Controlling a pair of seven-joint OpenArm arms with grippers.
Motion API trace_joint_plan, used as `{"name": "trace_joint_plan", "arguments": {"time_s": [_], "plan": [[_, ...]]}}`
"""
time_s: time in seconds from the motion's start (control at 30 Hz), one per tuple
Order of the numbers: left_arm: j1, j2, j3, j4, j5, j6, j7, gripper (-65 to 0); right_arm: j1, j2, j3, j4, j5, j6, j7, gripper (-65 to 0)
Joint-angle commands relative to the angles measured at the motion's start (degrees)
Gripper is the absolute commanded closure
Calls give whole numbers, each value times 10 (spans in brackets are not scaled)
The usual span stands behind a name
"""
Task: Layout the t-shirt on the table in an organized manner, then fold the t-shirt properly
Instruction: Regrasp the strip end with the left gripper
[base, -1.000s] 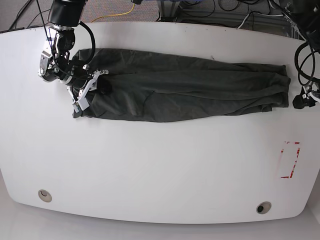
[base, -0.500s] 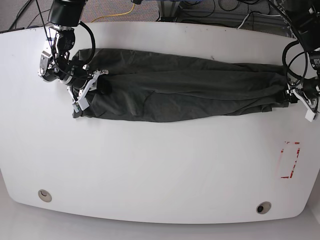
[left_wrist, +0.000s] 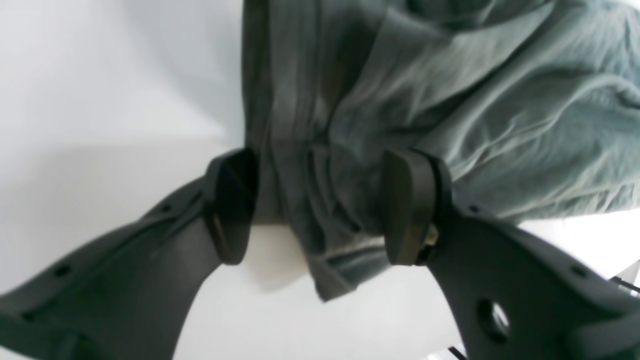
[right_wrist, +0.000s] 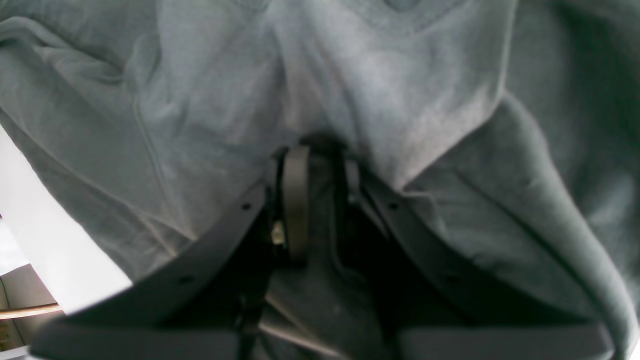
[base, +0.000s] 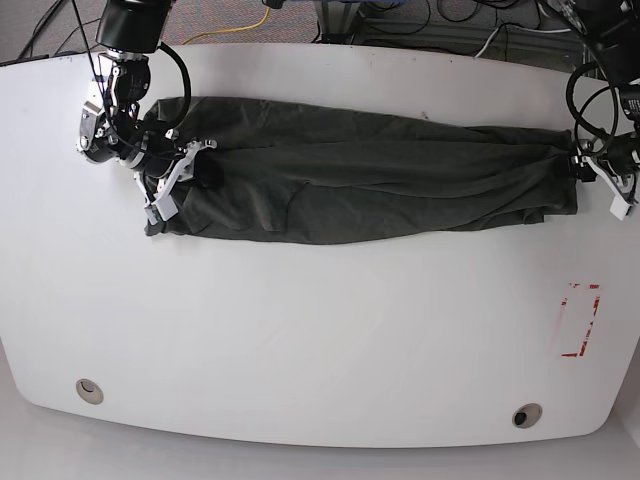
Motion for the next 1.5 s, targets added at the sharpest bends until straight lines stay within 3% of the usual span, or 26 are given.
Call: {"name": "trace_joint_plan", "arguments": {"time_s": [0.0, 0.3, 0.4, 0.63, 0.83, 0.93, 1.1, 1.23, 1.47], "plan": [[-8, -20, -3, 6, -4, -1, -6, -372, -1, 6, 1, 2, -24, -5, -22, -89], [-2, -17, 42, 6, -4, -1, -21, -372, -1, 6, -1, 2, -23, -5, -22, -89], [-2, 2, 66, 6, -4, -1, -23, -372, -1, 6, -1, 2, -23, -5, -22, -89], [0, 26, 69, 10, -4, -1, -20, -369, -1, 6, -1, 2, -23, -5, -22, -89], [17, 27, 69, 13, -7, -1, -8, -363, 0, 6, -1, 2, -23, -5, -22, -89], [20, 27, 69, 13, -7, -1, -8, -282, 0, 6, -1, 2, -23, -5, -22, -89], [20, 27, 69, 13, -7, -1, -9, -64, 0, 6, 1, 2, -23, -5, -22, -89], [18, 27, 68, 18, -8, -1, -9, -47, 0, 6, 1, 2, -23, -5, -22, -89], [21, 37, 68, 140, -8, -1, 25, -43, 0, 6, 0, 2, -23, -5, -22, -89]]}}
